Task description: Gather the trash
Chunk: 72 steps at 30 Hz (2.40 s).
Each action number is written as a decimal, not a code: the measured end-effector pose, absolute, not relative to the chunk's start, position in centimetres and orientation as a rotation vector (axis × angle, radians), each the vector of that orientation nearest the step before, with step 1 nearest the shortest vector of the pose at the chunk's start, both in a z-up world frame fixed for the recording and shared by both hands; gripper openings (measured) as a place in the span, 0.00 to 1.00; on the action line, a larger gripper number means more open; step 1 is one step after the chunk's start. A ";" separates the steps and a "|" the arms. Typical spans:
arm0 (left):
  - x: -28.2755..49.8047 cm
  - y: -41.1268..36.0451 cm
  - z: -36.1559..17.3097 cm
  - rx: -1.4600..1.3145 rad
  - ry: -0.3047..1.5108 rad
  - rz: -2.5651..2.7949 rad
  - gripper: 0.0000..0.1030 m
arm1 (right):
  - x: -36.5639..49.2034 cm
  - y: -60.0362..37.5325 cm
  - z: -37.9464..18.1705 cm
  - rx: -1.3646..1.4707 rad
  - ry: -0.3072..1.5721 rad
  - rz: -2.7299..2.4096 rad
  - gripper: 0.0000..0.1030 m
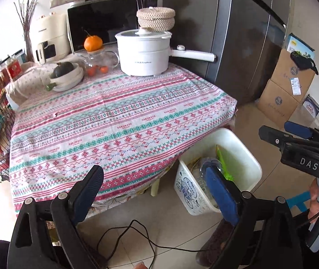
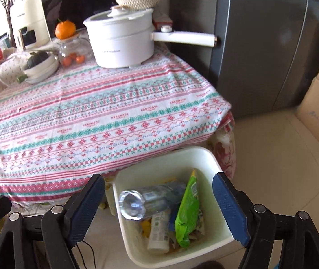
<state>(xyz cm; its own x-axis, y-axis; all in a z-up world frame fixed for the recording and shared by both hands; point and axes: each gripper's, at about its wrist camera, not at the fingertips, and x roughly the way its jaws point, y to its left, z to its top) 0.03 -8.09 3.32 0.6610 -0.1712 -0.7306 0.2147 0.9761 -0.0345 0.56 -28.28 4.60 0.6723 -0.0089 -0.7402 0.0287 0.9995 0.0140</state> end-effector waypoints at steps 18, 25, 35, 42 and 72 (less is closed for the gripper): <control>-5.7 -5.9 9.6 0.058 0.615 -0.169 0.98 | -8.8 -24.9 10.3 0.000 0.591 -0.158 1.00; -5.6 -5.7 9.5 0.047 0.619 -0.173 0.98 | -8.9 -25.2 9.9 0.004 0.603 -0.168 1.00; -5.7 -6.0 9.3 0.048 0.629 -0.199 0.98 | -9.0 -24.8 9.9 -0.008 0.613 -0.164 1.00; -5.8 -6.0 9.2 0.047 0.632 -0.206 0.98 | -9.1 -24.8 10.0 -0.020 0.609 -0.176 1.00; -5.9 -6.1 9.2 0.045 0.638 -0.209 0.98 | -8.9 -25.3 10.1 -0.016 0.620 -0.187 1.00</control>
